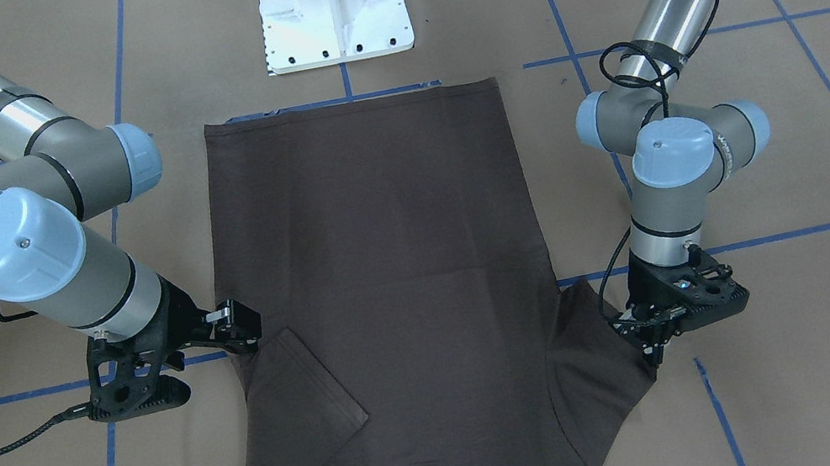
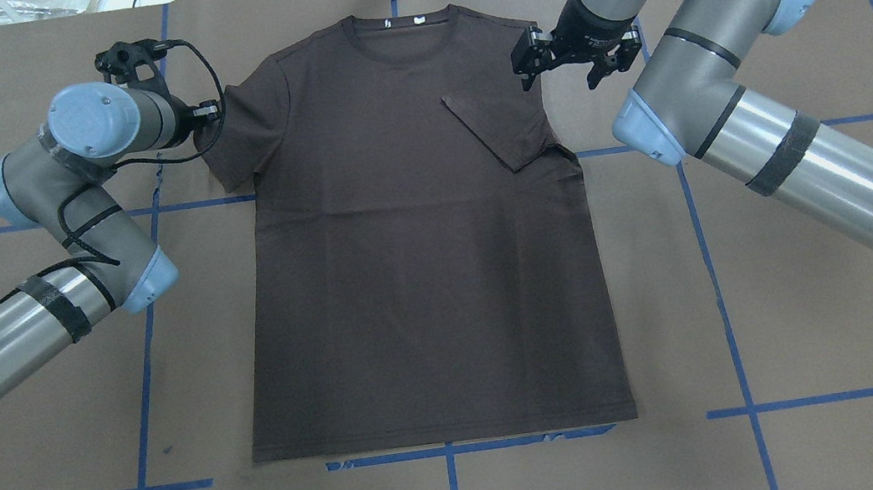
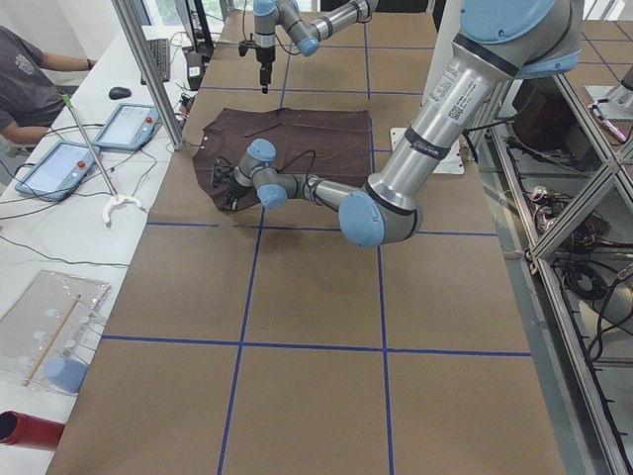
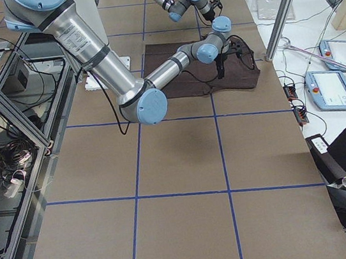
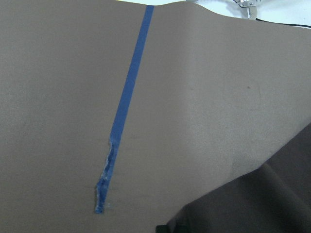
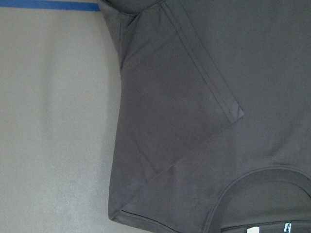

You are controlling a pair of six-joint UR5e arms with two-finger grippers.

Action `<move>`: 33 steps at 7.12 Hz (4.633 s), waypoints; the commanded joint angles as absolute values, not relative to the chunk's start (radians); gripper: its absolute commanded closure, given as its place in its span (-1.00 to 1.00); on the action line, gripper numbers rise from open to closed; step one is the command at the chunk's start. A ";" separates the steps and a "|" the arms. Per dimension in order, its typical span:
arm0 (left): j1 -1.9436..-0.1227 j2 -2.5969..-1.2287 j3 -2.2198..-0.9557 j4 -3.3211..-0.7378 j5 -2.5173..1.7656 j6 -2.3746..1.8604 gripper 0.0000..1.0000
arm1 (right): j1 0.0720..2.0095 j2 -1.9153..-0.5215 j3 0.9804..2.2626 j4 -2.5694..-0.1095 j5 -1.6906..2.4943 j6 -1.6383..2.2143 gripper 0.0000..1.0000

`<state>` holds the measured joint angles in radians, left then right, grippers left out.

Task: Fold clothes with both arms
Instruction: 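Fold the sleeve nearest the left gripper inward over the shirt body, then move the right gripper down to the hem corner nearest the robot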

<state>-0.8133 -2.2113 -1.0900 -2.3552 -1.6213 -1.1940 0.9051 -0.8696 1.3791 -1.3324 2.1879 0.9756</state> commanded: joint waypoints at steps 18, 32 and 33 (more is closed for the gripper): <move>-0.732 -2.412 -1.153 -2.261 -1.777 -1.445 -1.00 | 0.859 -0.986 1.498 -1.319 2.184 1.058 -1.00; -0.727 -2.122 -1.743 -1.911 -1.782 -1.302 -1.00 | 0.247 -1.437 2.000 -1.322 1.689 1.588 -0.99; -0.727 -2.121 -1.750 -1.905 -1.782 -1.301 -1.00 | 0.242 -1.434 2.002 -1.322 1.701 1.588 -0.95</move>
<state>-0.7271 -2.1226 -1.7411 -1.9117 -1.7820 -1.3020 0.2480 -1.4367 2.0005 -1.3223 1.6896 1.5877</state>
